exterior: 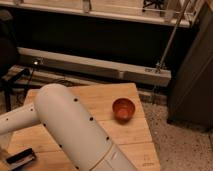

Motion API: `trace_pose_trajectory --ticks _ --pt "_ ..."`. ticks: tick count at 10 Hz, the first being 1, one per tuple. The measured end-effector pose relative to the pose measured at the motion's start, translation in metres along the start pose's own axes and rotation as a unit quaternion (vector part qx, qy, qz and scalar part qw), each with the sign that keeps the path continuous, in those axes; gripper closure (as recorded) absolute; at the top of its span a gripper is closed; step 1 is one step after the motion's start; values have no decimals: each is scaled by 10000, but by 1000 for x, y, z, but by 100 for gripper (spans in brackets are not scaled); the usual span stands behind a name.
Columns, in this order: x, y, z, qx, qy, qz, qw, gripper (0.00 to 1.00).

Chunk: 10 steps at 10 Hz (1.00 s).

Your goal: Place the eraser on the white sponge

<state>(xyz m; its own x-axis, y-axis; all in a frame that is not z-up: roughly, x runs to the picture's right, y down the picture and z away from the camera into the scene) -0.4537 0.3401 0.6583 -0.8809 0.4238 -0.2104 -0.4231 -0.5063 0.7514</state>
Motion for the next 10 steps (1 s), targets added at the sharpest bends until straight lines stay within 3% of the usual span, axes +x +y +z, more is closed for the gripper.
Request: trace_pose_trajectory --ticks 4,7,8,10 --pt "0 2 4 0 -64 101 9999 24" --pt "1 4 2 -58 23 177 9998 20" --pt "4 5 -1 -93 174 215 9996 20" --pt "13 8 -11 -167 711 212 9971 20"
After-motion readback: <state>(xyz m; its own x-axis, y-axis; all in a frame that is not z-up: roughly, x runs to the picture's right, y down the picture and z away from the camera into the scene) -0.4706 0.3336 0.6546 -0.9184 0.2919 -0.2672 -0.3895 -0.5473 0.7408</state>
